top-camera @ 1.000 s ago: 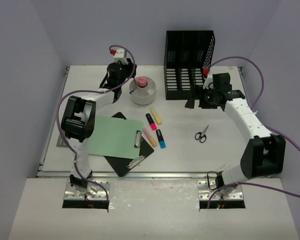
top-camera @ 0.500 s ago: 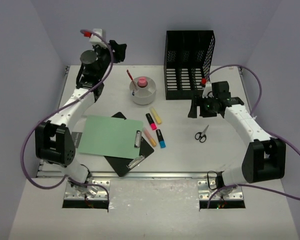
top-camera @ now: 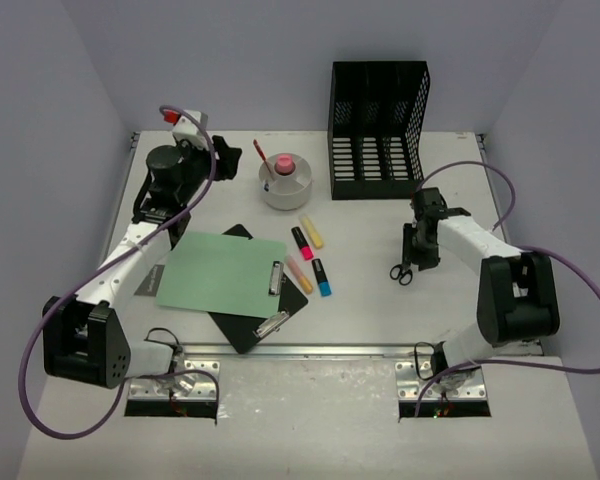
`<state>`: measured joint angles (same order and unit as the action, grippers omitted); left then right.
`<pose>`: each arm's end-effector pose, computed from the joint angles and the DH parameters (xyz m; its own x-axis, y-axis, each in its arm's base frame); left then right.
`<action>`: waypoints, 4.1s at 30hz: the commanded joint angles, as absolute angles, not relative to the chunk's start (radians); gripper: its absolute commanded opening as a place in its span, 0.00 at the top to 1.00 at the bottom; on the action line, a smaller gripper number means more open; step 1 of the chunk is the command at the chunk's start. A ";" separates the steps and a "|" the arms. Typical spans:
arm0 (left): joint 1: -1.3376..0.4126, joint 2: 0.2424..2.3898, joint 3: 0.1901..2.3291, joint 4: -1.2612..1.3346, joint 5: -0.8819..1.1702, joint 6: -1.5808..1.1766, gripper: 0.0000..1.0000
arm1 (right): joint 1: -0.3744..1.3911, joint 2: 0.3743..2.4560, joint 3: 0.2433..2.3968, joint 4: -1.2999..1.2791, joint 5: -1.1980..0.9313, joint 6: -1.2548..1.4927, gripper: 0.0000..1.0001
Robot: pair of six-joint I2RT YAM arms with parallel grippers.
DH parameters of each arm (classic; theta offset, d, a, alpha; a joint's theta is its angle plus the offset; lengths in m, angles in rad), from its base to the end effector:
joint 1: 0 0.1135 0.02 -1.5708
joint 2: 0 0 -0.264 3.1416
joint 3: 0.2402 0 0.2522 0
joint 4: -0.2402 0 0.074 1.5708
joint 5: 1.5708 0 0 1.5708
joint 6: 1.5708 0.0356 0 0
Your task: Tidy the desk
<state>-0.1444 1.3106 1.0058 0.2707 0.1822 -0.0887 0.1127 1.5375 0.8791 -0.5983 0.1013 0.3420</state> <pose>0.3085 -0.0514 0.3486 -0.0620 -0.0790 -0.9949 0.3165 0.9439 -0.0947 0.2741 0.0274 0.1709 -0.9174 0.2320 -0.3233 0.2408 0.9705 0.0130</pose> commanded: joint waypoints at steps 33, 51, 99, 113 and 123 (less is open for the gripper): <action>-0.147 1.215 0.923 0.296 0.213 -0.072 0.40 | 0.086 1.661 0.868 -0.566 0.120 0.437 0.75; -0.147 1.141 0.913 0.178 0.707 0.386 0.44 | 0.086 1.490 0.946 -0.655 -0.345 0.411 0.99; -0.963 1.382 0.999 -0.351 0.629 1.677 0.63 | 0.350 1.477 0.960 -0.822 -0.778 0.462 0.99; -0.988 1.414 1.003 -0.353 0.595 1.689 0.91 | 0.359 1.456 0.965 -0.825 -0.819 0.462 0.99; -0.996 1.382 0.970 -0.356 0.589 1.667 1.00 | 0.359 1.416 0.991 -0.824 -0.824 0.430 0.33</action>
